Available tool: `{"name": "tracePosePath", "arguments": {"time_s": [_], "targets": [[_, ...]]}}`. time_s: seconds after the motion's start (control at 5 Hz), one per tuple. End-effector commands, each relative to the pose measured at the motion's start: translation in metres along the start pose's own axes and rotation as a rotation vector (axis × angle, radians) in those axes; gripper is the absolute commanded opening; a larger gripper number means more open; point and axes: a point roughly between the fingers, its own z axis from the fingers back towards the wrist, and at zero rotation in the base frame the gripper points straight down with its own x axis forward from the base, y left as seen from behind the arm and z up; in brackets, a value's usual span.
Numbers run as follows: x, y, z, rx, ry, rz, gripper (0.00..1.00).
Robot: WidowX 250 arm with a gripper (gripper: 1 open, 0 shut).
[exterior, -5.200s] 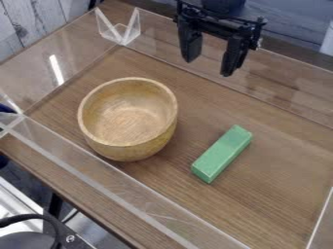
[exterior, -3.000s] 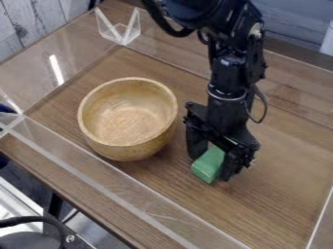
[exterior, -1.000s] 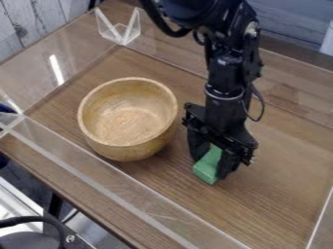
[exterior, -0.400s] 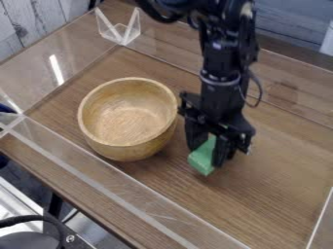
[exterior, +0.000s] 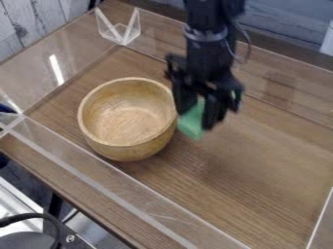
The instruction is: Put the green block in the brown bowl
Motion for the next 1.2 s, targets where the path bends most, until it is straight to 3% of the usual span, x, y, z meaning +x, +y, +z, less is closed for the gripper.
{"name": "tracePosePath", "arguments": {"time_s": [0.0,0.4,1.0], "targets": [[0.004,0.029,0.03,0.025,-0.08,0.046,0.0],[-0.012,0.078,0.024,0.052,-0.056,0.112,0.0],[-0.044,0.099,-0.009,0.094,-0.003,0.115,0.0]]}}
